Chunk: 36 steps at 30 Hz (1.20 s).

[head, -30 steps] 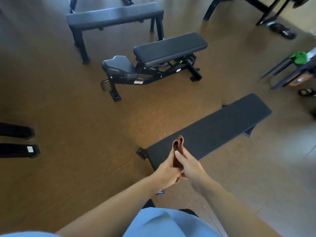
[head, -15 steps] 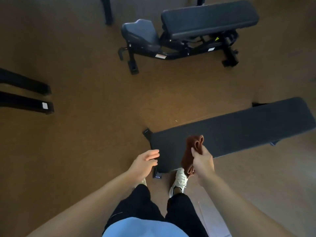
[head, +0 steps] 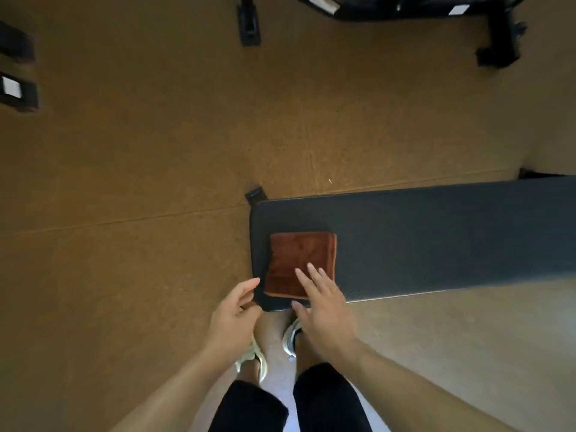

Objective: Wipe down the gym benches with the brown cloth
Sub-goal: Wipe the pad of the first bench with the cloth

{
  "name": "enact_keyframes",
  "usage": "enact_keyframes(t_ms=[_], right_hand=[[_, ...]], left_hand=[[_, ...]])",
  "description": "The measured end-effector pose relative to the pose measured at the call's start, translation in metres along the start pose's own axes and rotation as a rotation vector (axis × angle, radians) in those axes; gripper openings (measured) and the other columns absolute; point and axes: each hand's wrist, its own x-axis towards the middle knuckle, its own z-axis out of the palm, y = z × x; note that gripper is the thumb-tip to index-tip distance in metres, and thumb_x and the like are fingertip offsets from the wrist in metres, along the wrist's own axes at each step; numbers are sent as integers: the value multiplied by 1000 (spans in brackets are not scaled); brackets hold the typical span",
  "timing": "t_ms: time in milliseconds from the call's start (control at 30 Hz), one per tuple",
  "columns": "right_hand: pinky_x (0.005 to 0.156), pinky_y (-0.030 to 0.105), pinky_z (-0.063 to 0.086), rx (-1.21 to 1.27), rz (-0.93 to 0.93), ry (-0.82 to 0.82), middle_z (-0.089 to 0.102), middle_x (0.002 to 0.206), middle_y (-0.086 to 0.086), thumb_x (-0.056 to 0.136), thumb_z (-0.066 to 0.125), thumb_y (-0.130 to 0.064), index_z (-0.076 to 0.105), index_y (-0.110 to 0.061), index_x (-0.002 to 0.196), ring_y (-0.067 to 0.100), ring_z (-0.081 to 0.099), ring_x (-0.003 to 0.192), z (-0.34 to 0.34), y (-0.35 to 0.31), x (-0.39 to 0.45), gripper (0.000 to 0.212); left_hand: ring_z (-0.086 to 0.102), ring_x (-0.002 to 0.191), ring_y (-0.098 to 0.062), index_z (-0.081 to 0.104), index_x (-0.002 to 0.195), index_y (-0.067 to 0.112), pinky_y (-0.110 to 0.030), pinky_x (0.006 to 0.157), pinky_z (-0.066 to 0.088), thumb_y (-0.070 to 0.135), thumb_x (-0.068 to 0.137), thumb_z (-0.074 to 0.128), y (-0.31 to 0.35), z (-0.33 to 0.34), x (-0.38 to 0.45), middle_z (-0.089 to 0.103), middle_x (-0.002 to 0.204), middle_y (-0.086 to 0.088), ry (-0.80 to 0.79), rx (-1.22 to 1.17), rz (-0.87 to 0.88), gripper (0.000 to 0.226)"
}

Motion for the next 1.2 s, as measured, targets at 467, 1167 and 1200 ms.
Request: enact_keyframes(t_ms=[467, 1167, 1200], right_hand=[[126, 63, -11, -332, -167, 313, -13, 176, -5, 99, 29, -71, -6, -38, 166, 29, -21, 160, 32, 1, 164, 82], [128, 62, -6, -362, -304, 363, 4, 177, -2, 102, 25, -59, 12, -37, 167, 29, -9, 163, 35, -36, 186, 70], [128, 62, -7, -366, -289, 373, 4, 177, -2, 101, 26, -58, 12, -37, 167, 29, -9, 163, 31, -37, 191, 71]], left_hand=[[27, 145, 1, 19, 158, 46, -40, 122, 23, 49, 101, 51, -33, 8, 116, 26, 164, 18, 34, -15, 157, 66], [10, 156, -12, 1, 161, 43, -39, 125, 11, 56, 105, 35, -23, 15, 130, 10, 171, 9, 105, -42, 231, 67], [8, 157, -12, 0, 160, 42, -42, 127, 9, 53, 106, 35, -21, 16, 131, 7, 171, 9, 107, -26, 241, 66]])
